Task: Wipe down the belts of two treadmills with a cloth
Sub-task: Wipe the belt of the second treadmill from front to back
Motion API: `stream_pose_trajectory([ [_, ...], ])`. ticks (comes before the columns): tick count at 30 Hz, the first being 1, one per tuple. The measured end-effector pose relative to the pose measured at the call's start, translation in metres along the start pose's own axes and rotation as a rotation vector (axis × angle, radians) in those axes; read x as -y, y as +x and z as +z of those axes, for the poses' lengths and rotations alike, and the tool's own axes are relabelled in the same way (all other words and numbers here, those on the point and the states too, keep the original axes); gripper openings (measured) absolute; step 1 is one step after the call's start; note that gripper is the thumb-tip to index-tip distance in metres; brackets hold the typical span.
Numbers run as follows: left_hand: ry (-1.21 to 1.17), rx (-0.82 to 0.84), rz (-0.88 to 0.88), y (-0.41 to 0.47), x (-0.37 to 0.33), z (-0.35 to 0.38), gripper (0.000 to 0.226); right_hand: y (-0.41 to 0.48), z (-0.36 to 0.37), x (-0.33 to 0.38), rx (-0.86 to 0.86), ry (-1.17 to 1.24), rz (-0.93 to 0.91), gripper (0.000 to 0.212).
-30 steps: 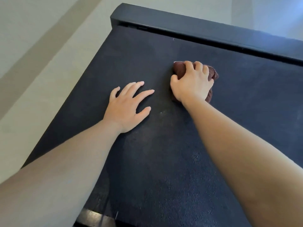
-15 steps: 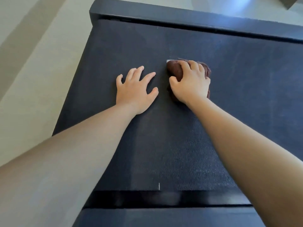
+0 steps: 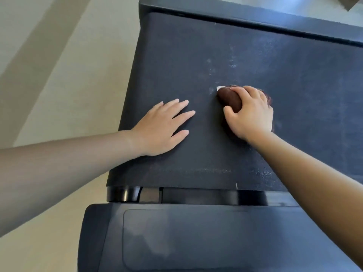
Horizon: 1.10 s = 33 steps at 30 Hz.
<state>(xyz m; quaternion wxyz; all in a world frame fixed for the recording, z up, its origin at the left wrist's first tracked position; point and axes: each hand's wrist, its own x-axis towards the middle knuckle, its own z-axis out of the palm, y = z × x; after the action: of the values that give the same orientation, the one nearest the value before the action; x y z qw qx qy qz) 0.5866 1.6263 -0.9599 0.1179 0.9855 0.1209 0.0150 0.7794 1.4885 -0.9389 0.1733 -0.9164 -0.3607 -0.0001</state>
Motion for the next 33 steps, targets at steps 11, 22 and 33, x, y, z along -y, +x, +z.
stream_pose_trajectory([
  [11,0.003,-0.034,-0.019,-0.039,-0.006,0.003,0.063,-0.016,-0.001,0.011,0.103,-0.018,-0.159,0.059],
  [22,-0.071,-0.090,-0.050,-0.043,-0.006,0.006,0.057,-0.118,-0.022,-0.025,0.135,0.008,-0.418,0.063],
  [33,-0.045,-0.105,-0.070,-0.042,-0.007,0.003,0.067,-0.053,0.000,0.036,0.148,0.004,-0.267,0.056],
])
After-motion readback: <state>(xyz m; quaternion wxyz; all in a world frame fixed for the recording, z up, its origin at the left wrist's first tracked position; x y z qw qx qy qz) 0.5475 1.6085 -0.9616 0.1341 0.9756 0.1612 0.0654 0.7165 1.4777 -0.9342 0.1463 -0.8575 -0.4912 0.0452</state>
